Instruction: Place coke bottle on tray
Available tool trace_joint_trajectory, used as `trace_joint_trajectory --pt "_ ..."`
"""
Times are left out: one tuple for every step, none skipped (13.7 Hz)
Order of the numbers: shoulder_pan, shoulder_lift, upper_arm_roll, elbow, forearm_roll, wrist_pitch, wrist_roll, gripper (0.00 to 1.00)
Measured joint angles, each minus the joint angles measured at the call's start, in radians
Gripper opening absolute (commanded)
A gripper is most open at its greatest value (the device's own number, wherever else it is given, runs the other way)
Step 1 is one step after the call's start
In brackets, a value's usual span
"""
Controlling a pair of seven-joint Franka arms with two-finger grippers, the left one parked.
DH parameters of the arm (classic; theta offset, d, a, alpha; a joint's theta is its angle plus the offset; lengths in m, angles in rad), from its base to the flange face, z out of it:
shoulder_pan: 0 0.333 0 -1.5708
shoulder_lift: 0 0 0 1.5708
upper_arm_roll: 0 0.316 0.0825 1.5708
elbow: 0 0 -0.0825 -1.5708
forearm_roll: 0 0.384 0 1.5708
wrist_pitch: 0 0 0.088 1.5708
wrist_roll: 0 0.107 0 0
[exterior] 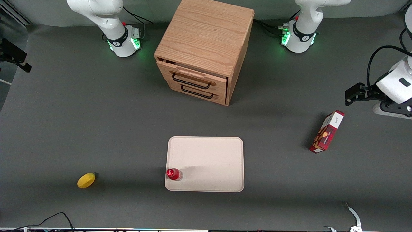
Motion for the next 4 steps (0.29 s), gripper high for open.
trace_joint_trajectory --pt "0.000 0.003 0.011 -0.017 0.000 0.016 0.001 1.00" --pt "-0.001 0.004 0.020 -0.030 0.000 0.022 0.001 1.00" --pt "-0.001 0.005 0.025 -0.040 0.000 0.026 0.001 1.00" --pt "-0.001 0.006 0.027 -0.047 0.003 0.028 0.001 1.00"
